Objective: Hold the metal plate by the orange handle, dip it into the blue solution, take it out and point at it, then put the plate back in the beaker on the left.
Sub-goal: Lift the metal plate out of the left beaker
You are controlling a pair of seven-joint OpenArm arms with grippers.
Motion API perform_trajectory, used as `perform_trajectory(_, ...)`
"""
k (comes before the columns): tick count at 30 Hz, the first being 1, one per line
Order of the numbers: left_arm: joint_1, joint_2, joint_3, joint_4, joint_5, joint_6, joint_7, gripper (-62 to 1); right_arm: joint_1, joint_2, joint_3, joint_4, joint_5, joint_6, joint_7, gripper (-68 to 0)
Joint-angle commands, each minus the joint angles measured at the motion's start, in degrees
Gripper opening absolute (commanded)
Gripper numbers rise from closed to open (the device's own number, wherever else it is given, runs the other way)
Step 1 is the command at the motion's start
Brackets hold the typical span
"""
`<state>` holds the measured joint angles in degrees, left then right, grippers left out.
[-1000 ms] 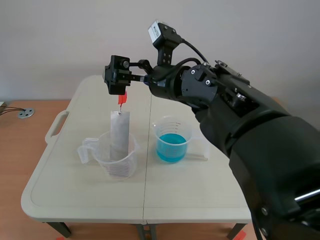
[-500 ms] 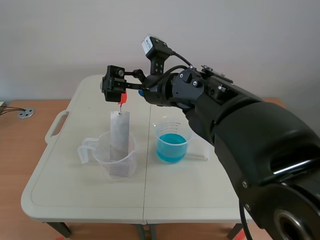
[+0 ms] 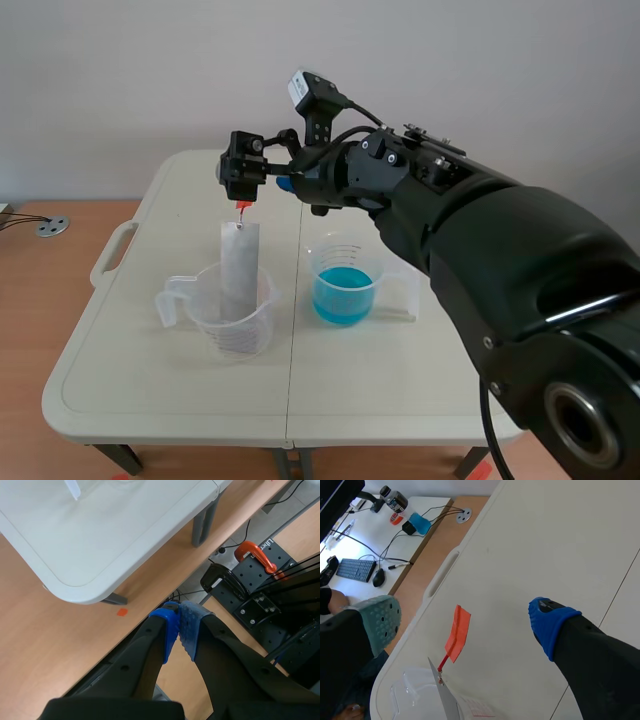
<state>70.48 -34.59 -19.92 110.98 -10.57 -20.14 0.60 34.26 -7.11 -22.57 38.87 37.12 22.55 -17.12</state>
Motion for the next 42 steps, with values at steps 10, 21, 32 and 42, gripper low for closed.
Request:
perform_trajectory(10,-0.2,0.4,-0.1,0.3,-0.4,-0.1,-0.6,-59.1,2.0,-1.8,0.3,0.9,1.1,1.5,-2.6,-28.3)
perform_trajectory(21,-0.2,0.4,-0.1,0.3,-0.4,-0.1,-0.6,-59.1,2.1,-1.8,0.3,0.9,1.1,1.4,-2.7,-52.1)
perform_trajectory(32,-0.2,0.4,-0.1,0.3,-0.4,-0.1,-0.6,-59.1,2.1,-1.8,0.3,0.9,1.0,1.5,-3.1,-66.2)
perform_trajectory(42,-0.2,0.4,-0.1,0.3,-0.4,-0.1,-0.6,-59.1,2.1,-1.8,0.3,0.9,1.1,9.6,0.3,-66.2)
